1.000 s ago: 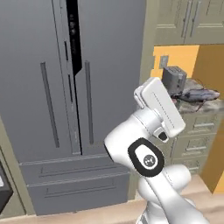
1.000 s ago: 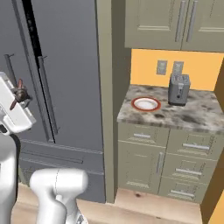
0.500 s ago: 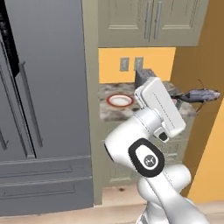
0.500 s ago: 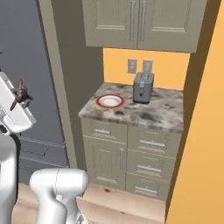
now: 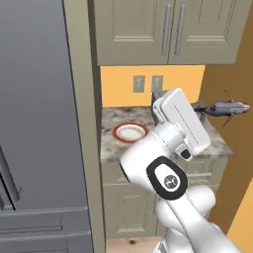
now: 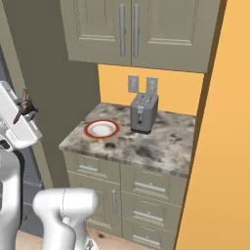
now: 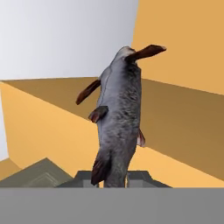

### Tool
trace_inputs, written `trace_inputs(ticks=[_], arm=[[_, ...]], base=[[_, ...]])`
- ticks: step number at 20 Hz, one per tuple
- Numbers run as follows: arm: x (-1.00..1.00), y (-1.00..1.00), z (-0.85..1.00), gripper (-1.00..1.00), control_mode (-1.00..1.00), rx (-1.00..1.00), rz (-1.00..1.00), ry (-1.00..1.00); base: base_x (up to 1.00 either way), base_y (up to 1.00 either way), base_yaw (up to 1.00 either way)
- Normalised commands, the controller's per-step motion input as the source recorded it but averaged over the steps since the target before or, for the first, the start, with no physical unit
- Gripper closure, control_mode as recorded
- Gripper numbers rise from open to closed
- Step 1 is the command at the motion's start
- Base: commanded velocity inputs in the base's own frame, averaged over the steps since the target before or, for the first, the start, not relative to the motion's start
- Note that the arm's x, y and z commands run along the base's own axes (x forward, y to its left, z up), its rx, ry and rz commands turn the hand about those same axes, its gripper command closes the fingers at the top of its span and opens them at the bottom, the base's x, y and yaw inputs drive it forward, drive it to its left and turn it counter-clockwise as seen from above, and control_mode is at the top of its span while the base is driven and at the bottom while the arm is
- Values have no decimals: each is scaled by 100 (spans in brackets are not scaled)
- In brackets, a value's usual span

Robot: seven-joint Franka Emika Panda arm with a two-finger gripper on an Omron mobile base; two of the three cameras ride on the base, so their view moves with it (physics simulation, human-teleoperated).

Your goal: Take the fish from the oven and place it on the plate on the counter.

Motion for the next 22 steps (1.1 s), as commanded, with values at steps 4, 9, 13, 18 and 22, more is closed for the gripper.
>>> trace_inputs(ticks=[4,9,13,18,22], arm=[[0,0,0,100,100,0,0,0],[0,0,0,100,100,0,0,0],[0,0,0,100,100,0,0,0],[0,0,0,100,100,0,0,0],[0,0,0,100,100,0,0,0]], base=[[34,-64,13],[45,-23,7],[98,-14,10],[59,-29,5],[19,-36,21]])
